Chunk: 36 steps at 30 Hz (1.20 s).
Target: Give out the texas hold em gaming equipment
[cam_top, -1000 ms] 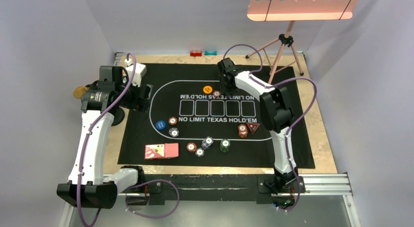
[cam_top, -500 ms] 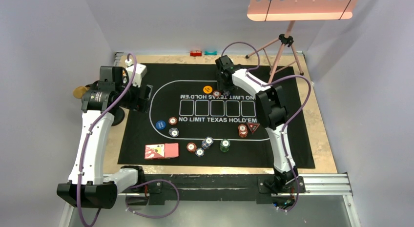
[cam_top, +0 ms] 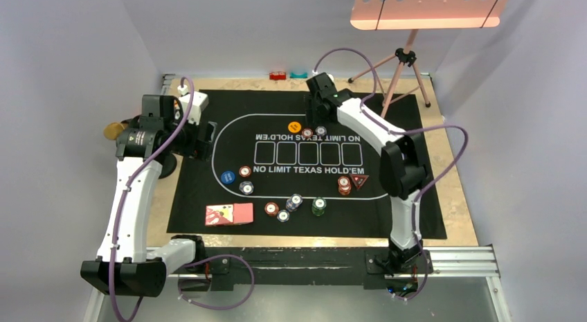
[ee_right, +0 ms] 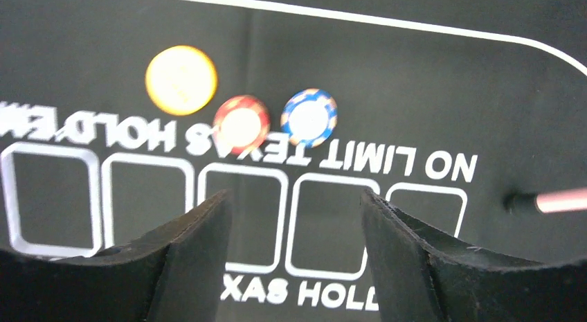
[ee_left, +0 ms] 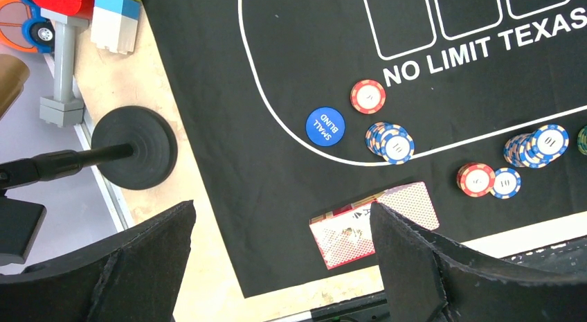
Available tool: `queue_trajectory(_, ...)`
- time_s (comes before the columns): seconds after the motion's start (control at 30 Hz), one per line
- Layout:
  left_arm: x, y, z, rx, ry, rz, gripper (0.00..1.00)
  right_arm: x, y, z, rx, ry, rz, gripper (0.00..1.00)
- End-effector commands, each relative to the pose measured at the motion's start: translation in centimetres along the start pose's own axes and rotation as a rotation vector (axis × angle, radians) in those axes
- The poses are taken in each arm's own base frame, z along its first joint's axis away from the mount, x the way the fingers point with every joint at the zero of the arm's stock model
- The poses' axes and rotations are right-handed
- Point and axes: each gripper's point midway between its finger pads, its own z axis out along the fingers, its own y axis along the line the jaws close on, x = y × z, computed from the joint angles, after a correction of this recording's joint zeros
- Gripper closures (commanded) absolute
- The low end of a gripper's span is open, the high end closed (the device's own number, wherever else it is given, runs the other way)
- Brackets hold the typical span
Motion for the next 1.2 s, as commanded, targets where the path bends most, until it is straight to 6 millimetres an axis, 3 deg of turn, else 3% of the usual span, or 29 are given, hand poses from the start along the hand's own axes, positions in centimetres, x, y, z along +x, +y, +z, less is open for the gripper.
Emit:
queue_trajectory(0.0,-0.3,0.1,-0.8,-0.008,-0.035,0.008,0.0,1.2,4.5,-6.9,-0.119,-0.075,-0.11,0.27)
queue_trajectory(0.13,-0.1,0.1,-0.6,-0.006,-0.031,0.006,0.0,7.8,9.7,-9.9,-0.314,0.002,-0.233,0.16)
queue_trajectory(0.2,0.0,0.0,-0.5,-0.005,-0.03,0.005,0.0,11.4,11.3,-10.9,-0.379,0.064,-0.292,0.13)
queue_trajectory(0.33,0.0,0.0,-0.6,-0.003,-0.033,0.002,0.0,17.3,13.6,-12.1,-0.469,0.171,-0.377,0.1)
queue_trajectory(0.43,-0.1,0.0,-0.8,-0.003,-0.036,0.0,0.0,20.0,13.9,-12.4,-0.468,0.216,-0.421,0.08)
queue_trajectory(0.87,0.0,0.1,-1.0,-0.015,-0.036,0.006,0.0,23.4,12.9,-9.9,-0.412,0.275,-0.456,0.06)
queue_trajectory(1.17,-0.1,0.1,-1.0,-0.014,-0.039,0.006,0.0,24.5,12.9,-9.4,-0.4,0.296,-0.458,0.19)
